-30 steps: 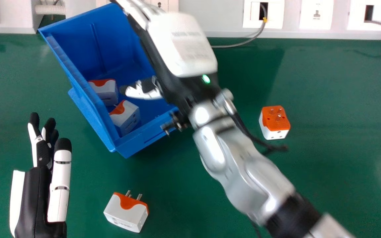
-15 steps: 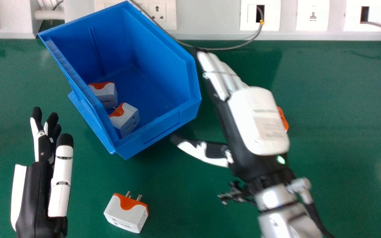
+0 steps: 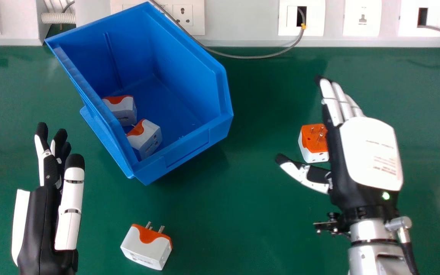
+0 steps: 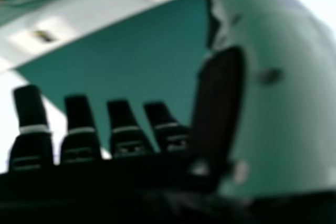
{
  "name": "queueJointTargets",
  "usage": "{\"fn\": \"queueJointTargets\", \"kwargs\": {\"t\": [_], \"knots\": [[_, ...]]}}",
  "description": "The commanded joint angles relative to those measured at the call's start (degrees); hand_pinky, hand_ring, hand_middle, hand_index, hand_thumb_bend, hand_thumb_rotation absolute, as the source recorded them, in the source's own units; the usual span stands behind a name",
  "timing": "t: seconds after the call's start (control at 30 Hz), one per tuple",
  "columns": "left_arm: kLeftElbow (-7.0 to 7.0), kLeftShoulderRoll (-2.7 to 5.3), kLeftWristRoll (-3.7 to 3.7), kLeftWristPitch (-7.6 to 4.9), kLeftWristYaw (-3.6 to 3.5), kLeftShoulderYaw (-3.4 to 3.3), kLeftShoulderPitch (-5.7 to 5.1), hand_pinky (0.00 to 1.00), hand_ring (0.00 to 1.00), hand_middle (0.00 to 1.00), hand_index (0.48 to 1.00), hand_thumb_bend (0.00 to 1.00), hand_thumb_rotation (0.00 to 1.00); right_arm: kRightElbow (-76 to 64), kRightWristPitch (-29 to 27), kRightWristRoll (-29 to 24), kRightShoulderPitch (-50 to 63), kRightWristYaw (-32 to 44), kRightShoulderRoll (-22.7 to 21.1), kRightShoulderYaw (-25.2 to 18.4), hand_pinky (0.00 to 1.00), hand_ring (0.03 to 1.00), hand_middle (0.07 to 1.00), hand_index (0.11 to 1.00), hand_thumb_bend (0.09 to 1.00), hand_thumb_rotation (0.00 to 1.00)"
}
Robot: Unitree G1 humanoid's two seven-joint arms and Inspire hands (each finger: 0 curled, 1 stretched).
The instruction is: Pick all objects and put in blue box
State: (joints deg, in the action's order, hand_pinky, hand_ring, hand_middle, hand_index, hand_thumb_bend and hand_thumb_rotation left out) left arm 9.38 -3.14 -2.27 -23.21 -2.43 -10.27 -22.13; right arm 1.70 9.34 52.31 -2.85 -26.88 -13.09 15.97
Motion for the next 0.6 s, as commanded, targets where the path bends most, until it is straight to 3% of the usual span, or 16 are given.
{"fn": "queueJointTargets", "kwargs": {"t": [0.0,0.27,0.37,0.57], "knots": [[0.81,-0.3,-0.16,-1.04,-0.11,-0.12,0.1,1.0,1.0,1.0,1.0,0.31,0.95,1.81,0.81,-0.23,-3.18,-1.52,0.25,-1.37,0.67,0.828,0.868,0.862,0.526,0.3],[0.3,-0.49,-0.24,-2.05,-0.37,-0.34,0.19,1.0,1.0,1.0,1.0,0.28,0.95,14.96,4.6,-1.06,-11.47,-1.19,-0.25,-1.45,0.66,0.802,0.851,0.841,0.554,0.29],[0.86,-0.56,0.21,-1.48,-0.1,-0.49,-0.12,1.0,1.0,1.0,1.0,0.3,0.96,20.06,4.82,-2.14,-14.42,-1.28,-0.38,-1.19,0.65,0.793,0.843,0.83,0.571,0.25],[1.25,-0.43,-0.97,-1.17,-0.53,-0.4,-0.23,1.0,1.0,1.0,1.0,0.28,0.94,28.4,6.3,-3.76,-20.07,0.13,-0.04,0.07,0.68,0.804,0.846,0.829,0.566,0.26]]}}
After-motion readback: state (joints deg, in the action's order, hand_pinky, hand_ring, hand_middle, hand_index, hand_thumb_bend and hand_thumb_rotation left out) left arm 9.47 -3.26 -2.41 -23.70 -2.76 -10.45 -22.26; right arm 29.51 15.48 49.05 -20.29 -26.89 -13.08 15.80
